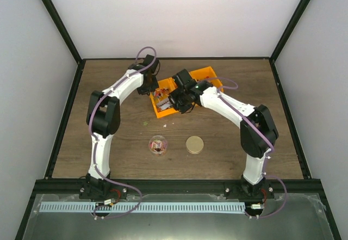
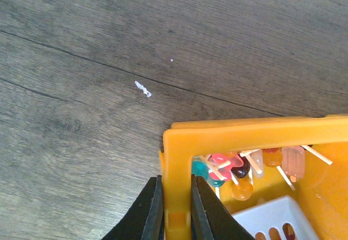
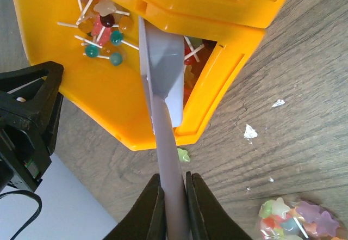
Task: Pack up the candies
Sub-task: Scoop the fake candies from the storage box.
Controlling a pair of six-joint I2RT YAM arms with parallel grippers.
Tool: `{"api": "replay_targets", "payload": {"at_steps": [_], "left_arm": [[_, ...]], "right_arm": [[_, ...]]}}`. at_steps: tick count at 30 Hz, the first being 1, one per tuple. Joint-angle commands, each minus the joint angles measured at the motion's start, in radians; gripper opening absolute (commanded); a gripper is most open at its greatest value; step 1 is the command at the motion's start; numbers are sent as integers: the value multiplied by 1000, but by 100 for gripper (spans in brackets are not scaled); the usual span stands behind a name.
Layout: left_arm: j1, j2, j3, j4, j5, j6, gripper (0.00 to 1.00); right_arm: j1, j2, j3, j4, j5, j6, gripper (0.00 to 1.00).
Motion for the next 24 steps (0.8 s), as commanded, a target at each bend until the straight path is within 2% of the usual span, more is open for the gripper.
{"api": "replay_targets", "payload": {"at_steps": [1,3,7,12,15,21,24], "left_arm": [[-9,34,9,-62,40,9,4],[-9,27,-6,-54,46,4,4],[-13,25,-25,-42,70,8,4],[-28,29,-22,-55,38,53,4],[-27,33,-28,-67,58,66,4],[-21,28,-23,-56,67,68,4],[-17,29,-8,-58,67,68,4]], "right_arm": [[14,-21,-33,-165,32,28,1],[12,-15,-56,-126,43,33,1],[-14,40,-135,93,22,35,1],[-74,180,-100,237,-111,13,1],[-81,188,-104,331,-123,-48,1],[-86,79,-378,733,-172,-119,1],[-94,56,-445,803,-193,-138,1]]}}
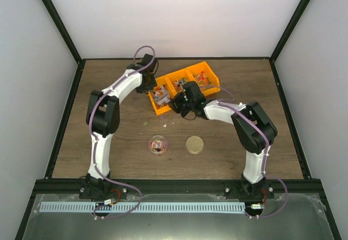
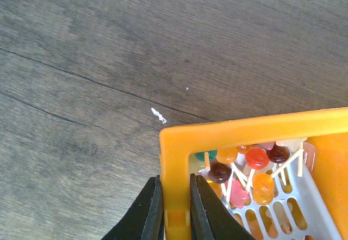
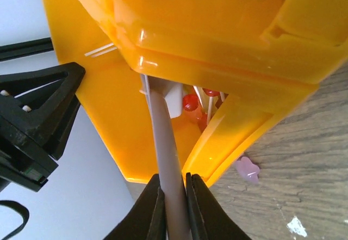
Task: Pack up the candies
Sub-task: Scoop the fake candies from the storage box.
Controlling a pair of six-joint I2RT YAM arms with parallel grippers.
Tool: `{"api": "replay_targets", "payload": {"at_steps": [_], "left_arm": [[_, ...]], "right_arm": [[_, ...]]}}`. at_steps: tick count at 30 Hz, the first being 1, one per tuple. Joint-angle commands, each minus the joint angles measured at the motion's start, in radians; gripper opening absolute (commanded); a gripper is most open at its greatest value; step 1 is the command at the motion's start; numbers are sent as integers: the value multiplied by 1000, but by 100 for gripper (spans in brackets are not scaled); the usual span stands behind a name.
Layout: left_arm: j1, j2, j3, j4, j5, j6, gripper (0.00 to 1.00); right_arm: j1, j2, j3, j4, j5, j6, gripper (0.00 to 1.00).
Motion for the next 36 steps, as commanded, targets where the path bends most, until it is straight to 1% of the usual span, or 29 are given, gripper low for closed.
{"api": "replay_targets", "payload": {"at_steps": [1,4,6,9,13,17,21,23,24,26,27,29,30,33,36], "left_arm": [[-30,23,-4,-98,106,66,4],[-24,22,-8,-98,100,61,4],[-13,22,-14,-97,103,58,4],[0,21,-18,-93,114,51,4],[7,19,-13,-88,110,49,4],[14,24,-1,-92,108,47,4],[16,22,-1,-93,109,46,4],[16,21,-4,-87,110,43,4],[16,22,-3,-85,115,43,4],[18,29,9,-92,119,43,4],[18,29,14,-97,117,45,4],[19,22,10,-96,109,49,4],[20,20,8,-95,106,51,4],[26,20,4,-97,109,51,4],[27,23,4,-93,116,51,4]], "right_arm": [[-14,6,-105,131,-34,-68,1],[-15,-23,-143,171,-41,-109,1],[-15,-60,-185,223,-38,-123,1],[-15,-123,-238,251,-32,-139,1],[-14,-196,-276,208,-19,-149,1],[-15,-256,-313,199,-20,-159,1],[-14,-313,-317,133,33,-226,1],[6,-290,-298,110,28,-281,1],[18,-264,-272,67,31,-304,1],[31,-244,-236,-52,73,-287,1],[27,-258,-254,-49,81,-279,1],[14,-309,-316,46,78,-289,1],[6,-327,-333,55,80,-292,1],[-3,-346,-319,4,100,-316,1],[-8,-341,-330,19,80,-314,1]]}}
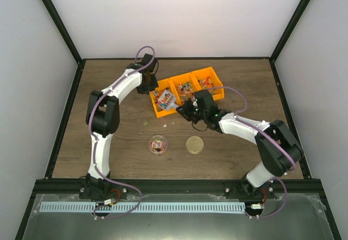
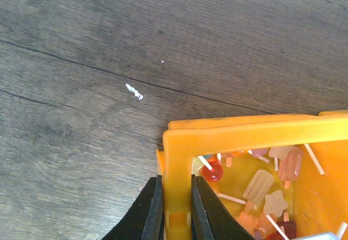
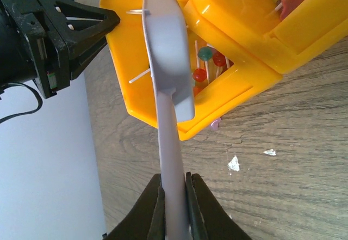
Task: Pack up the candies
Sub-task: Scoop the fake candies from the storage box.
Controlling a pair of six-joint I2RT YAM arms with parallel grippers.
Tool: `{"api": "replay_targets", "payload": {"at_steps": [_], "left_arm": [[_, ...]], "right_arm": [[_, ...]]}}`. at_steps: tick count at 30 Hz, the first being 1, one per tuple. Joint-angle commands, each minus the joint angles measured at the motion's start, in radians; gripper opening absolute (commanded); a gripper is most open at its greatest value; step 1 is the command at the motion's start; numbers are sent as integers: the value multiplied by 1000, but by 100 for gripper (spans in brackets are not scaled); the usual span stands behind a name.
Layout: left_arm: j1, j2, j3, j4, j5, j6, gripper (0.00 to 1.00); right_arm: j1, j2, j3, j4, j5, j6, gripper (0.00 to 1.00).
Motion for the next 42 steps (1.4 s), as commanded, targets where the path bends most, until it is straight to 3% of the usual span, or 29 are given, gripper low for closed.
{"api": "replay_targets", "payload": {"at_steps": [1,24,34,39,42], "left_arm": [[21,26,-6,-62,27,21,4],[31,14,-1,-70,17,33,4],[32,5,-16,-67,26,33,4],[32,4,-19,-59,41,34,5],[32,3,-18,-58,43,35,10]], "right_arm": [[-21,-11,-35,-28,19,-15,1],[-141,-277,-330,166,-83,78,1],[-144,-479,-476,241,-273,31,1],[-144,-593,-530,191,-366,-20,1],[-142,-636,-546,154,-433,-49,1]]}}
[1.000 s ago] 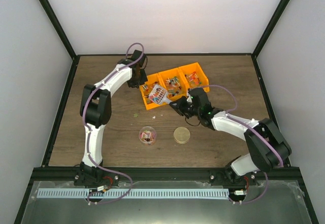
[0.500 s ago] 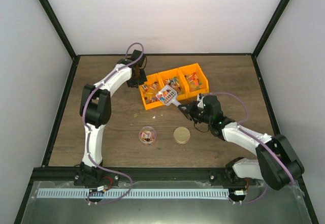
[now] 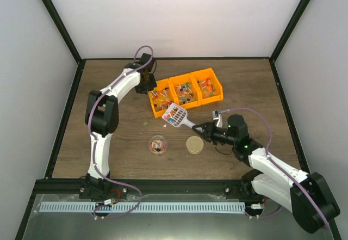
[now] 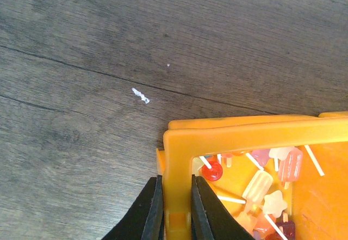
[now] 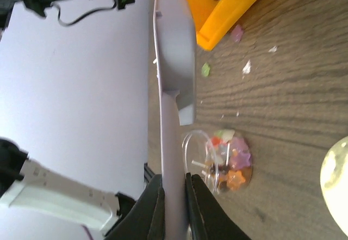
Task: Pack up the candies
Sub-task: Scoop the fake candies from the storage box, then place the fake candies in the packing bottle.
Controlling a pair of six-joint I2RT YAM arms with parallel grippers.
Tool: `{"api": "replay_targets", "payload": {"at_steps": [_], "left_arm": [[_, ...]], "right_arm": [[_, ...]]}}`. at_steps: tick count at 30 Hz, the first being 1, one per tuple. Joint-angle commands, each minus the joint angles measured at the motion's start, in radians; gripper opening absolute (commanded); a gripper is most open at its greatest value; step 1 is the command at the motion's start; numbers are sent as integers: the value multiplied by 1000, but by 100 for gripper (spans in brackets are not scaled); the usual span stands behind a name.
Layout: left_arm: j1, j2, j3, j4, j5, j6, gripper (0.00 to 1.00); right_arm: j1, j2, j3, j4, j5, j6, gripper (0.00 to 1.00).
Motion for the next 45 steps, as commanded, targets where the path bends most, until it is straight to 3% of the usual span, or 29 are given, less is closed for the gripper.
{"api": "replay_targets", "payload": {"at_steps": [1,6,17,45], "left_arm": [[14,3,-18,-54,24,6,12],[14,6,-17,-51,33,12,18],[17,16,-6,-49,36,12,19],[31,26,-10,-46,34,20,19]], "right_arm": [[-4,-73,-25,-36,-150,-72,1],[11,-147,-9,-184,-183,-150,1],[115,-221,129,-517,-74,-370,1],[542,-17,508,-945,501,-465,1]]}}
